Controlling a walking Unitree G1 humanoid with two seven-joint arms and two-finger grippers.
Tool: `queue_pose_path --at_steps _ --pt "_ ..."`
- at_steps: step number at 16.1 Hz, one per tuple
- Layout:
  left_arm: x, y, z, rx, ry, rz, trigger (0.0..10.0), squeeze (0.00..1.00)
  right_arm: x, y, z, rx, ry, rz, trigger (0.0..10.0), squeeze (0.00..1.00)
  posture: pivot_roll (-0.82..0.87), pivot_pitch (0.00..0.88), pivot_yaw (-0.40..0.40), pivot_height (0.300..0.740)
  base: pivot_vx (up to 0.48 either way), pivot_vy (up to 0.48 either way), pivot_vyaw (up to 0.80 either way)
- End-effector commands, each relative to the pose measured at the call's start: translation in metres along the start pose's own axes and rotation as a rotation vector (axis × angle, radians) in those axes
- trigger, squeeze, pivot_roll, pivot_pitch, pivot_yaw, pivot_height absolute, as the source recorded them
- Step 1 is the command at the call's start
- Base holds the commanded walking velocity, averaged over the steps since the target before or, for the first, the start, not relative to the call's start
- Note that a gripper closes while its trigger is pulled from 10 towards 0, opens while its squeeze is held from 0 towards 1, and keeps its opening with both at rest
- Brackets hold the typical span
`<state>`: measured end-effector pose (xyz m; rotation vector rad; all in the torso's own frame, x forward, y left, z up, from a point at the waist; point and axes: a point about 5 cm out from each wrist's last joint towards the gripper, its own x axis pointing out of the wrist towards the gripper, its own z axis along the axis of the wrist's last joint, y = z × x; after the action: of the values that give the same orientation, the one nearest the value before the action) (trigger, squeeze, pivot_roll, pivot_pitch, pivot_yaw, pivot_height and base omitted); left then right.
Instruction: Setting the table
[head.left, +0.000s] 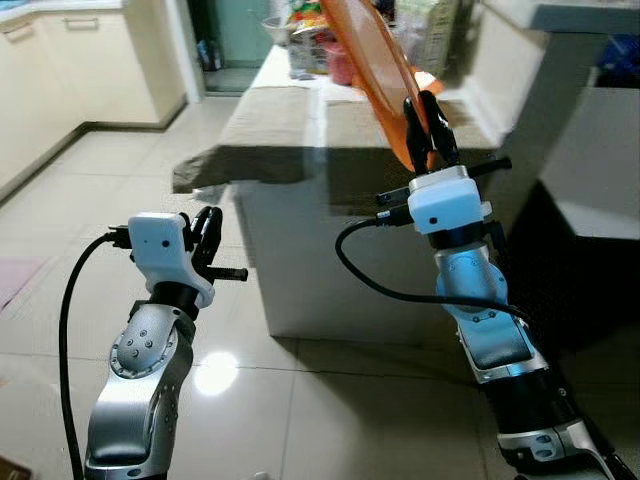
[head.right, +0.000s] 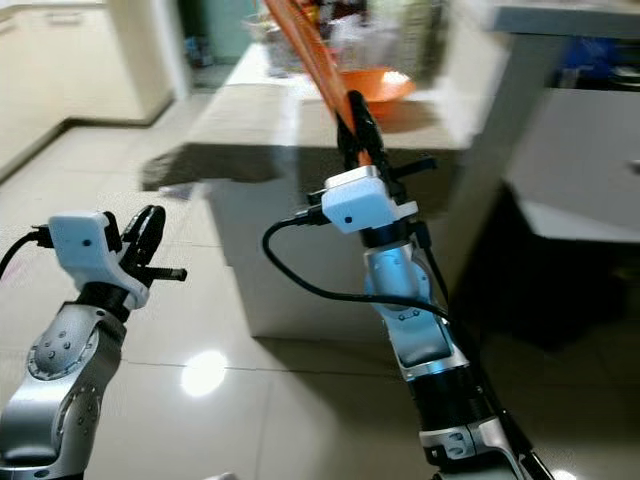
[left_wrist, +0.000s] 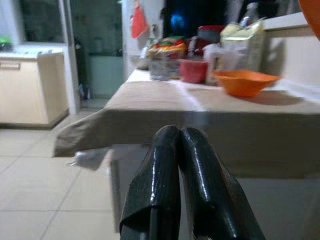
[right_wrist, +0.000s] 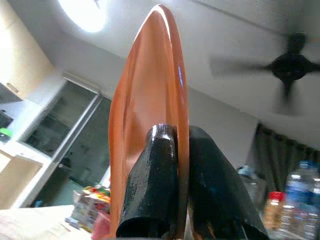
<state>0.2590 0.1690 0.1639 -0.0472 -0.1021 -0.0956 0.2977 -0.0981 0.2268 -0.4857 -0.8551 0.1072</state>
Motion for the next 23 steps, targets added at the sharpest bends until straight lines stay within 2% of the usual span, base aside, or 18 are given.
queue_pose_path --at_steps 1,10,18,23 --pt "0.002 -0.005 0.002 0.0 -0.004 -0.034 10.0 0.0 0.003 -0.008 0.0 -0.014 -0.014 -0.037 0.0 0.0 -0.08 0.0 0.049 0.74 0.0 -0.48 0.0" --pt "0.011 -0.002 -0.002 0.031 0.016 -0.022 10.0 0.0 -0.001 -0.002 -0.005 -0.014 0.015 -0.014 0.0 0.0 -0.09 0.0 0.062 0.74 0.0 -0.463 0.0" --pt "0.012 -0.01 -0.004 0.033 0.008 -0.068 10.0 0.0 -0.003 -0.002 -0.007 -0.022 0.012 -0.012 0.0 0.0 -0.1 0.0 0.071 0.74 0.0 -0.452 0.0" --pt "0.018 -0.009 -0.003 0.062 0.004 -0.063 10.0 0.0 -0.003 -0.002 -0.007 -0.026 0.007 -0.014 0.0 0.0 -0.1 0.0 0.072 0.74 0.0 -0.449 0.0"
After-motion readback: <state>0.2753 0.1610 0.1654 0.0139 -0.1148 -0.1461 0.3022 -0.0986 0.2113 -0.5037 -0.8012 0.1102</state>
